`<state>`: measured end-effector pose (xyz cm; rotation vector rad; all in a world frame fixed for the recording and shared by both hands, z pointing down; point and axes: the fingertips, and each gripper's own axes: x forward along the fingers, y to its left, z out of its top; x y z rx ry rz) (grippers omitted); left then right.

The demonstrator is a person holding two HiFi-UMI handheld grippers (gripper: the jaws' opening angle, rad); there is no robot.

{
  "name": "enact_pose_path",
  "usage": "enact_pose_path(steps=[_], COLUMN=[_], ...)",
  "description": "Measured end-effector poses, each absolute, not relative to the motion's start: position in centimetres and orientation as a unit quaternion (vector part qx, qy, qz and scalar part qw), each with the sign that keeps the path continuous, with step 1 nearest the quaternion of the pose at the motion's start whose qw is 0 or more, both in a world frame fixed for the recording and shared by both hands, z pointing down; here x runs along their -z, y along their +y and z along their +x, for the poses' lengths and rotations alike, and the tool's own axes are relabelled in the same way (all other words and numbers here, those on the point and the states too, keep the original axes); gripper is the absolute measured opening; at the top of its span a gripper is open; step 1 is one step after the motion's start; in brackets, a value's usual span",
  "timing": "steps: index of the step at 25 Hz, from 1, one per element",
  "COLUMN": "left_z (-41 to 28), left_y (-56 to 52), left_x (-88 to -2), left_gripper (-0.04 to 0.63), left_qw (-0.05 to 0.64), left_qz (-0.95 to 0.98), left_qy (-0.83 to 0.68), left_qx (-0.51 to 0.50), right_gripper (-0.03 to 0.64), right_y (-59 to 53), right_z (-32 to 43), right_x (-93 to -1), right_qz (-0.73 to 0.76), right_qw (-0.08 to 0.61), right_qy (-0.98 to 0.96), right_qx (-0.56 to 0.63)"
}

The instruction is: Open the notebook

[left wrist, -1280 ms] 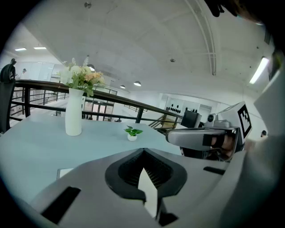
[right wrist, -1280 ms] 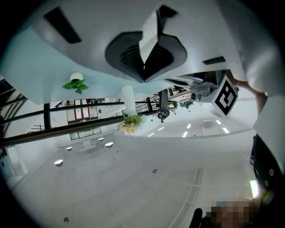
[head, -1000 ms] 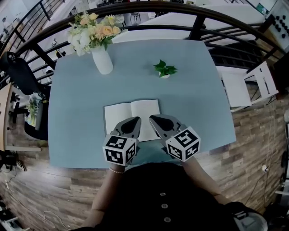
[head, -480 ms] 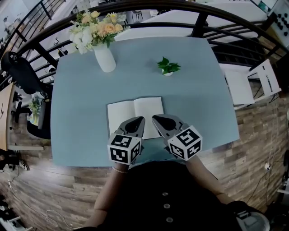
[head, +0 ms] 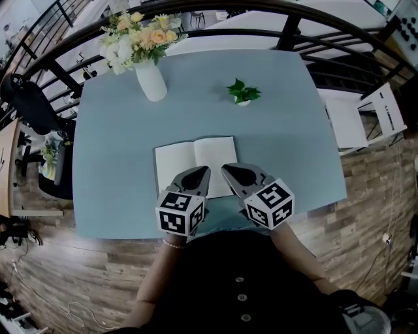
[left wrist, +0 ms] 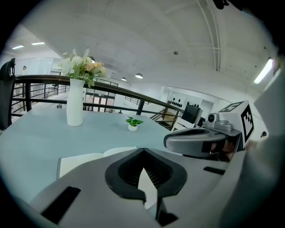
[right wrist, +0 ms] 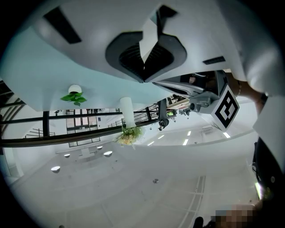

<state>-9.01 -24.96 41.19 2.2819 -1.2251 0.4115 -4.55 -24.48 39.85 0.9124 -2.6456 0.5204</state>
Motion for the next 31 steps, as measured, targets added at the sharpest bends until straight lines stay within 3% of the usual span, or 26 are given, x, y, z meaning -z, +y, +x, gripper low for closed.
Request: enact_pose_path(steps=[31], left_z=[-8.47], left_y=[-24.43], left_x=[-41.29], left_gripper=[0.017], left_qw=[0.260], left_qz=[0.842], left_qy=[-0.445], left_qx=[-0.158], right_gripper=[0.003], right_y=[-24.09], right_z=[-4.74], right_x=[-40.36], right_qz=[0.300], right_qw=[0.151], right_qy=[-0.922], right_qx=[-0.191])
